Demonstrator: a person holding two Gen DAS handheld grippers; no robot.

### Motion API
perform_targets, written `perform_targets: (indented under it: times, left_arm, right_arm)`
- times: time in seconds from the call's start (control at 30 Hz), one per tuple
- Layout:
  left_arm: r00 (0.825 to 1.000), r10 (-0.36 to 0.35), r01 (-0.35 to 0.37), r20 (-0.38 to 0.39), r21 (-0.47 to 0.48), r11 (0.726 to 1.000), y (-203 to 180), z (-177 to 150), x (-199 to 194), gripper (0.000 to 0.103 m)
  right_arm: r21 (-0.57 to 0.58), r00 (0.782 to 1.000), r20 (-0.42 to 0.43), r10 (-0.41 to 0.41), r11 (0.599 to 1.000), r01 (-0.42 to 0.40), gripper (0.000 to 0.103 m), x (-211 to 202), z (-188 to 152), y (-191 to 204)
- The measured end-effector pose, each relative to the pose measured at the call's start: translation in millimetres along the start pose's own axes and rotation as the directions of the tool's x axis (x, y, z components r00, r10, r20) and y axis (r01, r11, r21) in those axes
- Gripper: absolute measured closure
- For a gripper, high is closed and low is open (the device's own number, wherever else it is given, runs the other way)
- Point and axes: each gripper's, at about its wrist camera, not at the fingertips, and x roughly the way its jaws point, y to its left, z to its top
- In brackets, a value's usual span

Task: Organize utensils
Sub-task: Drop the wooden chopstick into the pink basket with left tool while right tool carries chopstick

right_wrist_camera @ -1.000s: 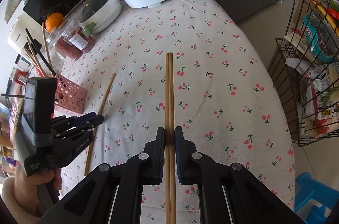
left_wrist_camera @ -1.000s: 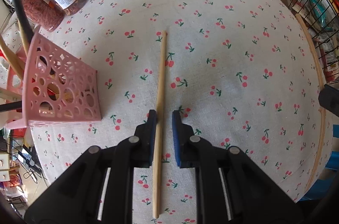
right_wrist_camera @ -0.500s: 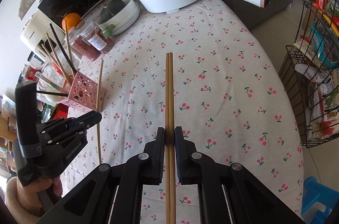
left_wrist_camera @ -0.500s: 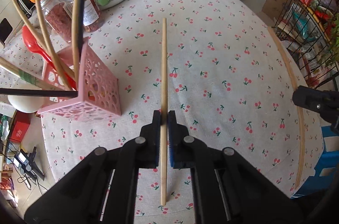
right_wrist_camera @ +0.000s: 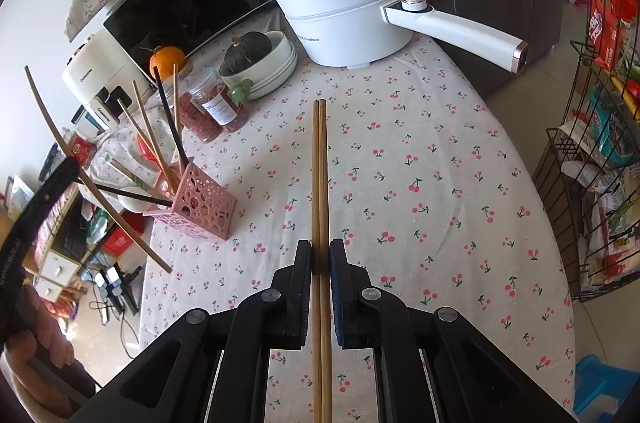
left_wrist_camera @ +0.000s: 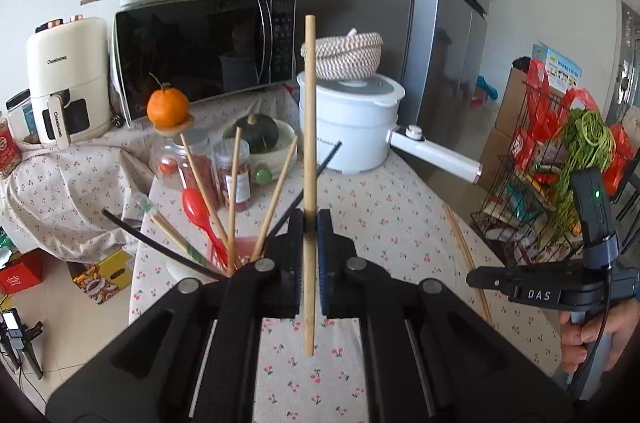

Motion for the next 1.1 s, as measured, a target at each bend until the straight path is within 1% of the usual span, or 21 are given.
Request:
perform_targets:
  times: [0.1, 0.17, 0.23, 0.27, 0.33, 0.43, 0.5, 0.57, 0.67, 0.73, 0.77, 0.8, 0.83, 0.93, 0.97, 1.1]
  left_arm:
    - [0.993, 0.024, -0.018, 0.115, -0.051, 0.999, 11, 6, -3, 0.096]
    - [0.981, 0.062, -0.049, 0.182, -0.075, 0.996, 15, 6, -1, 0.096]
    - [0.967, 0.105, -0.089, 0.233, -0.079, 0.993, 16, 5, 3, 0.096]
    - [0.96, 0.124, -0.108, 0.251, -0.078, 0.991, 18, 4, 6, 0.096]
    - [0.954, 0.147, -0.13, 0.262, -0.082, 0.988, 21, 0, 17, 0.096]
    - [0.951, 0.155, -0.134, 0.267, -0.095, 0.986, 26, -6, 32, 0.096]
    - [0.953, 0.139, -0.118, 0.269, -0.094, 0.989, 28, -11, 40, 0.095]
    - [0.959, 0.14, -0.119, 0.246, -0.099, 0.988, 31, -14, 51, 0.095]
    - [0.971, 0.161, -0.145, 0.176, -0.099, 0.984, 35, -17, 65, 0.095]
    - [0.978, 0.156, -0.141, 0.136, -0.11, 0.984, 39, -18, 66, 0.095]
    - [0.98, 0.153, -0.138, 0.125, -0.115, 0.984, 39, -18, 63, 0.093]
    - [0.982, 0.148, -0.135, 0.114, -0.116, 0.984, 39, -17, 60, 0.086]
    - [0.984, 0.142, -0.131, 0.103, -0.114, 0.985, 38, -16, 56, 0.084]
    - [0.992, 0.114, -0.107, 0.054, -0.117, 0.987, 35, -14, 40, 0.072]
    - [0.994, 0.102, -0.098, 0.033, -0.12, 0.988, 35, -13, 35, 0.07]
    - [0.995, 0.08, -0.087, -0.062, -0.12, 0.989, 35, -17, 12, 0.055]
  right_arm:
    - [-0.019, 1.0, 0.013, -0.017, 1.0, 0.017, 0.094, 1, 2, 4]
    - [-0.018, 1.0, 0.007, -0.014, 1.0, 0.014, 0.094, 4, 2, 4]
    - [-0.024, 1.0, 0.003, -0.018, 1.0, 0.018, 0.094, 7, 2, 5]
    - [-0.027, 1.0, 0.0, -0.018, 0.999, 0.018, 0.094, 8, 1, 6]
    - [-0.03, 1.0, -0.005, -0.018, 0.999, 0.018, 0.094, 10, 1, 6]
    - [-0.032, 1.0, -0.004, -0.022, 0.999, 0.022, 0.094, 12, 1, 7]
    - [-0.03, 1.0, -0.002, -0.023, 0.999, 0.022, 0.094, 12, 1, 6]
    - [-0.028, 1.0, 0.002, -0.023, 0.999, 0.023, 0.094, 12, 2, 5]
    - [-0.022, 1.0, 0.019, -0.019, 1.0, 0.02, 0.094, 9, 3, 4]
    - [-0.014, 0.999, 0.04, -0.012, 1.0, 0.012, 0.094, 5, 4, 5]
    - [-0.012, 0.999, 0.053, -0.007, 1.0, 0.008, 0.094, 3, 5, 6]
    - [-0.011, 0.998, 0.068, -0.002, 1.0, 0.003, 0.094, 0, 6, 8]
    - [-0.01, 0.996, 0.084, 0.003, 1.0, -0.002, 0.094, -2, 7, 11]
    - [-0.006, 0.991, 0.133, 0.028, 1.0, -0.027, 0.094, -10, 9, 21]
    - [-0.006, 0.988, 0.15, 0.039, 0.999, -0.038, 0.094, -12, 10, 25]
    - [-0.01, 0.969, 0.231, 0.088, 0.996, -0.088, 0.094, -23, 12, 45]
